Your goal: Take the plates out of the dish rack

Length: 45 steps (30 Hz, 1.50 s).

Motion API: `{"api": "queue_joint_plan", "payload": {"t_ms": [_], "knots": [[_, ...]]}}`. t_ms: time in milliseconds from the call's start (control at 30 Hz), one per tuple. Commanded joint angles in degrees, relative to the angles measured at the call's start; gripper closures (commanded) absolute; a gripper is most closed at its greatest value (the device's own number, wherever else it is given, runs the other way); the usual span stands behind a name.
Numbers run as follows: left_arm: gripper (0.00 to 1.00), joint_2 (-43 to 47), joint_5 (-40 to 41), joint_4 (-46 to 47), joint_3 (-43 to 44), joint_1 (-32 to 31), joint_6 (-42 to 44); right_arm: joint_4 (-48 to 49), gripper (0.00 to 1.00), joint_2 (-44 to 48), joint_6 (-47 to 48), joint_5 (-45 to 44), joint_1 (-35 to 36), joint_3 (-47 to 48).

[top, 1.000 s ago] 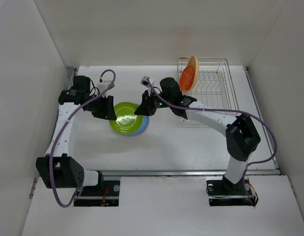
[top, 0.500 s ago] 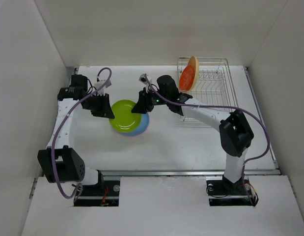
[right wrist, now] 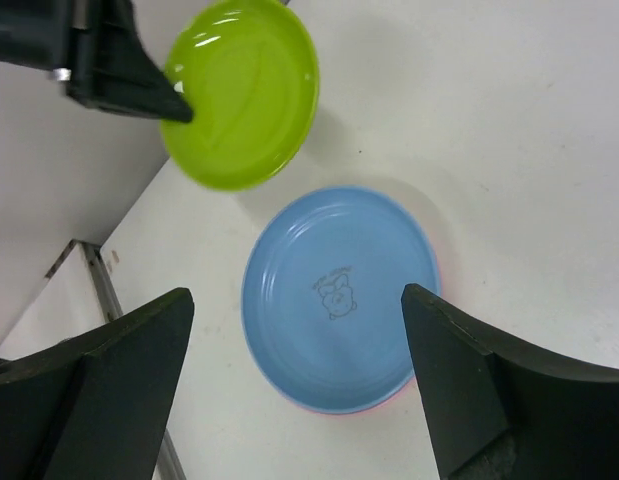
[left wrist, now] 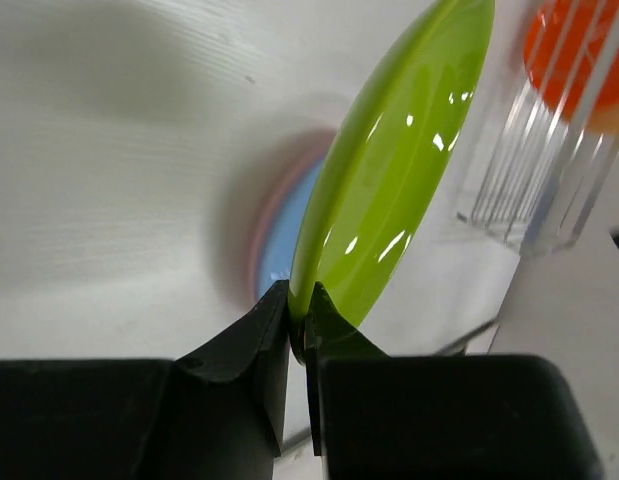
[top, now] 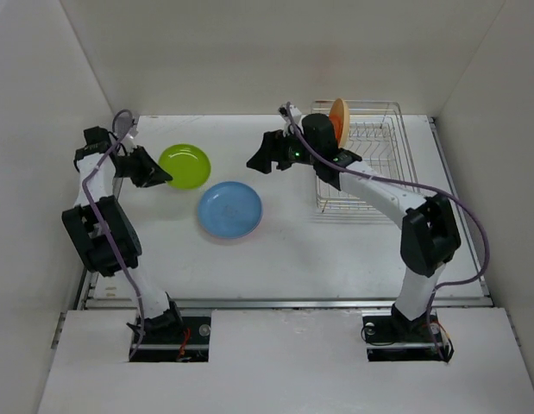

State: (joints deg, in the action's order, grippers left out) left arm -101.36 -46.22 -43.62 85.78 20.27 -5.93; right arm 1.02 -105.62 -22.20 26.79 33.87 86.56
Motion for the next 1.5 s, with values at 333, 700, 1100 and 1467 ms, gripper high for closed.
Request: {"api": "queue_joint_plan", "payload": {"t_ms": [333, 700, 1100, 1467], "knots": [[1.0, -17.01, 11.58, 20.68, 2.9, 3.55, -18.68, -11.37, 0.0, 15.79, 3.74, -20.07, -0.73, -1.14], [0.64, -23.53, 13.35, 16.55, 5.1, 3.55, -19.73, -25.88, 0.0, 10.36, 3.74, -46.1, -12.41, 11.86], [0.29, -18.88, 15.72, 8.2, 6.16, 3.55, -14.73, -24.49, 0.09, -8.79, 2.52, -52.79, -16.28, 25.93], [0.26, -5.17, 16.42, 4.07, -1.75, 3.55, -8.75, -22.73, 0.71, -13.29, 1.19, -60.18, -16.29, 26.46]]}}
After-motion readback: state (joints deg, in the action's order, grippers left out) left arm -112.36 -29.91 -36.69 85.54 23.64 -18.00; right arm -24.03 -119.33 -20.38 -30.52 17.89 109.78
